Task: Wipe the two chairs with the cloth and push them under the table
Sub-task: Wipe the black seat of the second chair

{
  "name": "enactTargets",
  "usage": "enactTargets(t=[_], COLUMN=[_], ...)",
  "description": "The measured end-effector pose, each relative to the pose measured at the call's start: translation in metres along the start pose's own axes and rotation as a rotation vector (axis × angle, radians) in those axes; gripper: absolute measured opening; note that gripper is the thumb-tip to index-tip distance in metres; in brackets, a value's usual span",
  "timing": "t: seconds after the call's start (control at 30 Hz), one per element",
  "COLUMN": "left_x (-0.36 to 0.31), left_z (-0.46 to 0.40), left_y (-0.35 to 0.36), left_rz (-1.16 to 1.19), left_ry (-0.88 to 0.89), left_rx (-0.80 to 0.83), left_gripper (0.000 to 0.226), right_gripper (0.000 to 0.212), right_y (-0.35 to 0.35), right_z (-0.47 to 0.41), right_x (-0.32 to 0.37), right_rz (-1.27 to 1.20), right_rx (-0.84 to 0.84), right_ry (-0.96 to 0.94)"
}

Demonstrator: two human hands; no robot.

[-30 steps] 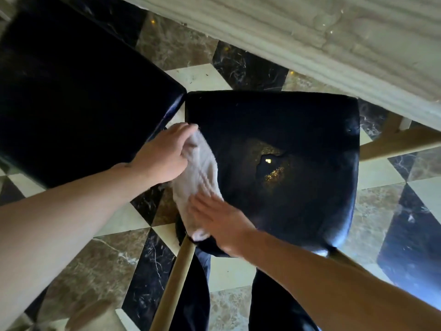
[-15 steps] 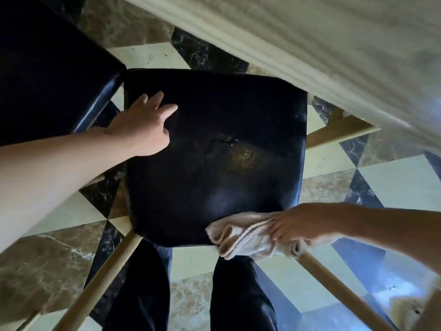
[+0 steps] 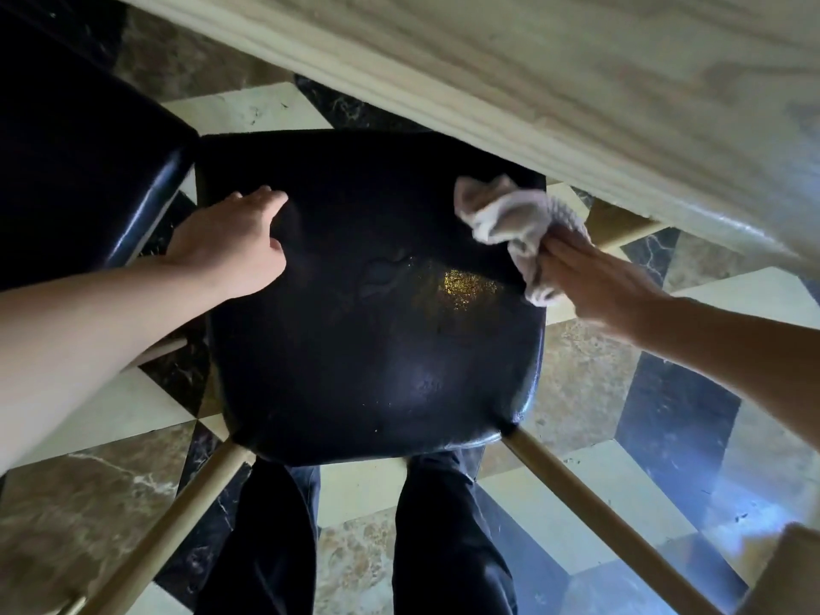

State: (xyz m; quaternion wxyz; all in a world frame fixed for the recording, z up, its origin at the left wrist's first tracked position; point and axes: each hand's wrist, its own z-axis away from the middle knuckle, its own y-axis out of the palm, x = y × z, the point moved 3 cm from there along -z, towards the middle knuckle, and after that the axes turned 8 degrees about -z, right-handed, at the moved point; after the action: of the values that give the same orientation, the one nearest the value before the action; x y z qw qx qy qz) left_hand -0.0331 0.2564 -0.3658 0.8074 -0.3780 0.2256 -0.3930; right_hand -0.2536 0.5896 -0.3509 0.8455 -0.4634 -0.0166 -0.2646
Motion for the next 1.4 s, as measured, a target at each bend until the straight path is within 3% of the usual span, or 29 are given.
enactTargets(t=[0.07, 0.17, 0.3, 0.37, 0.57, 0.7, 0.8, 0.9, 0.97, 1.17, 1.27, 1.4], left_x=[0.0, 0.002, 0.014, 0.029, 0.066, 0.076, 0.073, 0.067, 0.064, 0.06, 0.057, 0.057], left_z=[-0.001, -0.003, 0.003, 0.009, 0.03, 0.032, 0.029, 0.028, 0.031, 0.034, 0.034, 0.033], left_y=[0.0, 0.002, 0.007, 0.011, 0.025, 0.033, 0.036, 0.033, 0.032, 0.032, 0.028, 0.025], left_rz=[0.01, 0.057, 0.106, 0.087, 0.073, 0.131, 0.104, 0.066, 0.054, 0.078, 0.097, 0.073], left_ry=[-0.01, 0.024, 0.002, -0.073, -0.097, -0.103, -0.081, -0.111, -0.142, -0.141, -0.145, -0.137], left_rx=[0.013, 0.022, 0.005, 0.015, 0.091, 0.105, 0.116, 0.14, 0.164, 0.211, 0.223, 0.222], left_gripper=[0.069, 0.07, 0.071, 0.071, 0.081, 0.086, 0.086, 0.082, 0.082, 0.085, 0.085, 0.084], right_gripper=[0.072, 0.057, 0.047, 0.059, 0.086, 0.083, 0.075, 0.078, 0.078, 0.075, 0.084, 0.09], right_y=[-0.005, -0.01, -0.019, -0.02, 0.017, 0.063, 0.078, 0.06, 0.041, 0.027, 0.042, 0.066], right_z=[-0.028, -0.076, -0.129, -0.151, -0.15, -0.12, -0.095, -0.09, -0.087, -0.035, -0.01, -0.012], right_x=[0.006, 0.031, 0.078, 0.104, 0.199, 0.25, 0.237, 0.199, 0.167, 0.065, 0.065, 0.114], right_rz=[-0.143, -0.408, -0.597, -0.62, -0.433, 0.01, 0.079, 0.115, 0.062, -0.272, -0.442, -0.68], right_rx=[-0.174, -0.371, -0.511, -0.533, -0.316, -0.105, 0.007, -0.113, -0.221, -0.354, -0.375, -0.479], right_ry=[0.161, 0.41, 0.604, 0.54, 0.107, -0.302, -0.44, -0.449, -0.348, 0.209, 0.527, 0.922])
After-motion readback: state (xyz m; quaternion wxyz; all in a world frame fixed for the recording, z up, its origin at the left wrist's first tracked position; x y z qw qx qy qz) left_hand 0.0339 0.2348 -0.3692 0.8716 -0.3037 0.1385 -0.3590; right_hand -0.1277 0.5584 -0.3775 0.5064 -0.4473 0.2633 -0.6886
